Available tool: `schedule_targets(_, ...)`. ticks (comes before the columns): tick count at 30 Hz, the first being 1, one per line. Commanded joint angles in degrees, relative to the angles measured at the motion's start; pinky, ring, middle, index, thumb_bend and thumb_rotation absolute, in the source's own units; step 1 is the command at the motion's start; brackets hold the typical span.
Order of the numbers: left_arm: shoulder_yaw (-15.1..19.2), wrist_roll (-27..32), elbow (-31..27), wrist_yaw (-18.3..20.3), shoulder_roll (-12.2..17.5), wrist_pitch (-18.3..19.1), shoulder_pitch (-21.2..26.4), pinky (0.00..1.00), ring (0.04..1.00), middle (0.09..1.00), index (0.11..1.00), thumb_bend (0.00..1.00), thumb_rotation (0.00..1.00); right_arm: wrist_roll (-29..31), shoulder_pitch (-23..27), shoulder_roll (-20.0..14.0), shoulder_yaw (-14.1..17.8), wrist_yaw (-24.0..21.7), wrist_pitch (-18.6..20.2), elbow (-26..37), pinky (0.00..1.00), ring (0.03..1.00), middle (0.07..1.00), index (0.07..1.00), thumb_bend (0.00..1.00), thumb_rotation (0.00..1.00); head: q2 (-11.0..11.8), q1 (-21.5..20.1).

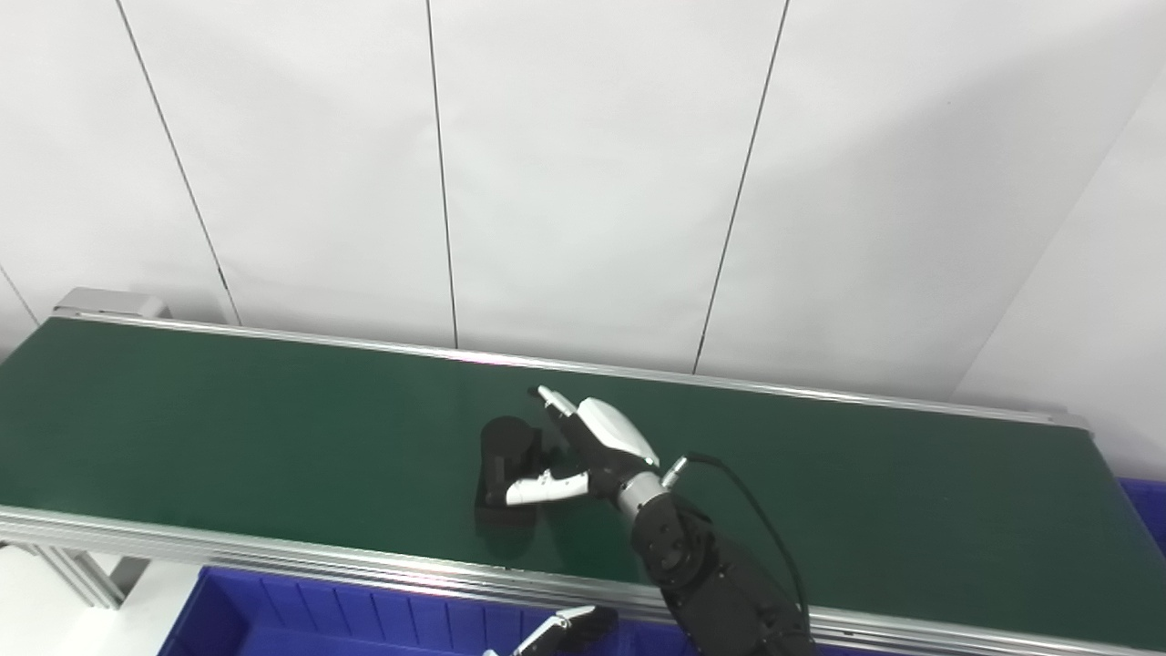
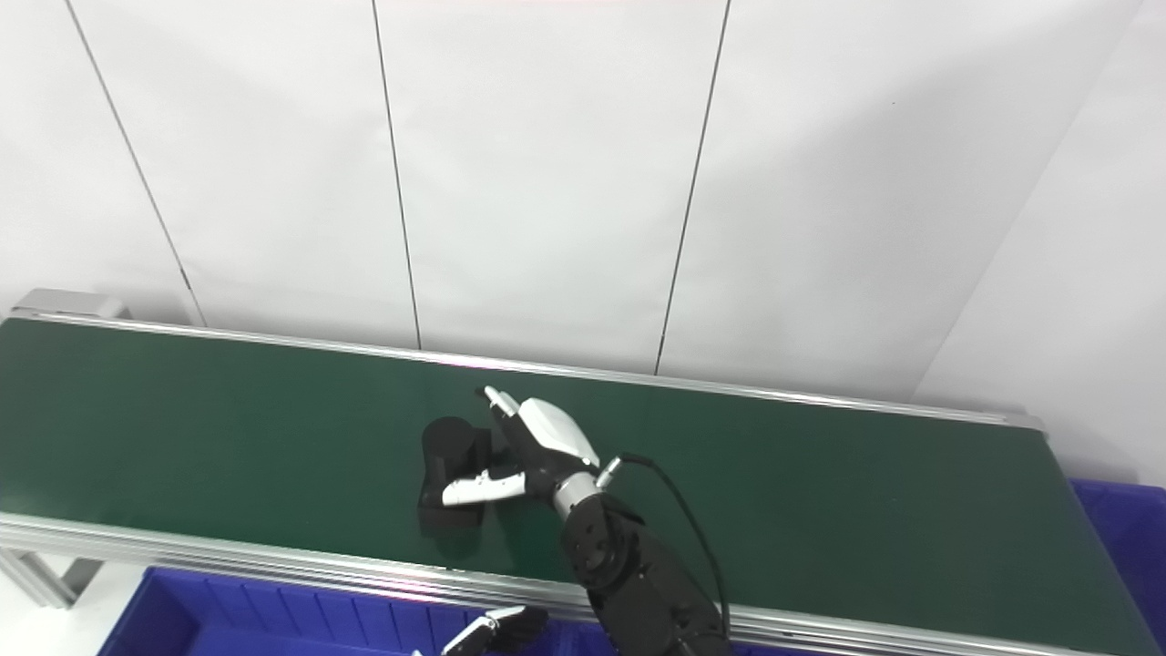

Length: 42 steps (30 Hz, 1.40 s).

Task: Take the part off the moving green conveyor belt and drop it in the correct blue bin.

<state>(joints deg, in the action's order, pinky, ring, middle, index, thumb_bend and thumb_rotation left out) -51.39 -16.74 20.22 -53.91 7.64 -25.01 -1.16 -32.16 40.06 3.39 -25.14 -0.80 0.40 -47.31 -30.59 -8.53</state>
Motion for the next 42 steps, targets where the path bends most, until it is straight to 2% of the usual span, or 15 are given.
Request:
schedule_targets(1, -0.54, -2.91, -2.17, -5.55, -0.34, -1.91, 1.21, 0.56, 0.606, 0.632, 0.627, 0.78, 0.95, 0.73, 3.41, 1.13, 0.1, 0.66, -2.3, -0.33, 0.88, 0.935, 0.994, 0.985, 1.0, 0.57, -0.37, 0.14)
schedule_targets(4, -2.32, -4.78, -2.0, -10.39, -0.38, -1.92, 2.01, 0.53, 0.588, 0.611, 0.604, 0.77, 0.99, 1.36, 3.88, 1.48, 0.39, 1.14, -2.71, -2.43, 0.87, 0.934, 0.991, 0.977, 1.0, 0.54, -0.88, 0.08)
schedule_targets(7, -3.15, -5.24, -2.29, -11.97, -0.16, -1.92, 2.16, 0.54, 0.598, 0.618, 0.605, 0.79, 1.0, 2.48, 4.1, 1.86, 0.87, 2.16, -3.61, -4.33, 0.85, 0.923, 0.973, 0.952, 0.99, 0.48, -1.2, -0.02)
schedule_targets(9, -3.24, -5.01, -2.66, -12.13, -0.18, -1.92, 1.99, 0.55, 0.607, 0.625, 0.61, 0.79, 1.0, 3.34, 4.01, 2.31, 1.53, 4.13, -5.27, -6.14, 0.8, 0.893, 0.935, 0.898, 0.92, 0.36, -1.46, -0.05)
schedule_targets(10, -3.07, -4.84, -2.86, -11.93, -0.26, -1.92, 1.74, 0.55, 0.608, 0.626, 0.61, 0.79, 1.0, 4.0, 3.7, 2.66, 2.24, 5.58, -6.35, -6.87, 0.79, 0.891, 0.933, 0.894, 0.92, 0.35, -1.81, 0.0)
schedule_targets(11, -2.93, -4.73, -3.02, -11.75, -0.32, -1.92, 1.55, 0.56, 0.616, 0.631, 0.615, 0.81, 1.0, 4.47, 3.53, 2.92, 2.75, 6.65, -7.21, -7.46, 0.75, 0.853, 0.894, 0.836, 0.85, 0.24, -1.85, -0.01)
schedule_targets(14, -2.73, -5.47, -3.17, -11.93, -0.24, -1.91, 1.27, 0.56, 0.622, 0.643, 0.626, 0.81, 1.0, 6.2, 3.17, 3.79, 4.69, 10.36, -10.29, -9.77, 0.68, 0.771, 0.801, 0.697, 0.72, 0.05, -2.23, -0.02)
schedule_targets(15, -2.61, -5.41, -3.34, -11.7, -0.2, -1.91, 1.17, 0.55, 0.625, 0.648, 0.63, 0.81, 1.0, 7.01, 3.09, 4.1, 5.55, 11.41, -11.14, -10.49, 0.64, 0.719, 0.753, 0.577, 0.6, 0.09, -2.25, -0.02)
schedule_targets(16, -2.33, -5.46, -3.51, -11.44, -0.25, -1.91, 0.99, 0.55, 0.627, 0.652, 0.632, 0.79, 1.0, 7.55, 3.0, 4.35, 6.18, 12.6, -11.82, -11.11, 0.57, 0.631, 0.619, 0.518, 0.55, 0.04, -2.35, -0.02)
schedule_targets(18, -1.87, -5.74, -3.7, -11.25, -0.38, -1.92, 0.72, 0.55, 0.627, 0.655, 0.634, 0.78, 1.0, 7.73, 2.85, 4.74, 6.89, 15.2, -12.87, -12.15, 0.52, 0.571, 0.546, 0.492, 0.53, 0.01, -2.55, -0.11)
schedule_targets(22, -1.4, -6.3, -3.53, -11.35, -0.39, -1.92, 0.61, 0.55, 0.623, 0.656, 0.64, 0.78, 1.0, 6.66, 2.39, 5.07, 6.64, 20.22, -12.84, -12.76, 0.3, 0.362, 0.436, 0.522, 0.52, 0.0, -2.85, -0.37)
schedule_targets(25, -1.86, -7.41, -2.83, -13.16, -0.25, -1.91, 1.22, 0.55, 0.618, 0.653, 0.641, 0.76, 1.0, 6.13, 2.16, 4.99, 6.21, 22.0, -12.53, -12.93, 0.24, 0.308, 0.435, 0.524, 0.52, 0.0, -2.92, -0.82)
schedule_targets(30, -2.49, -6.49, -2.28, -14.15, 0.11, -1.92, 1.92, 0.56, 0.612, 0.648, 0.64, 0.77, 1.0, 4.95, 1.97, 5.05, 5.66, 25.7, -12.55, -13.8, 0.24, 0.308, 0.455, 0.516, 0.52, 0.0, -2.99, -1.24)
schedule_targets(34, -3.07, -5.05, -2.11, -14.38, 0.54, -1.92, 2.52, 0.59, 0.622, 0.649, 0.641, 0.79, 1.0, 4.79, 1.73, 5.16, 5.6, 28.39, -13.83, -14.88, 0.23, 0.296, 0.435, 0.527, 0.52, 0.0, -3.07, -1.58)
schedule_targets(42, -5.24, -2.21, -1.79, -15.73, 1.97, -1.92, 4.0, 0.62, 0.645, 0.658, 0.653, 0.81, 1.0, 3.97, -0.57, 4.56, 5.18, 33.19, -16.47, -13.62, 0.21, 0.273, 0.474, 0.49, 0.52, 0.0, -3.2, -2.27)
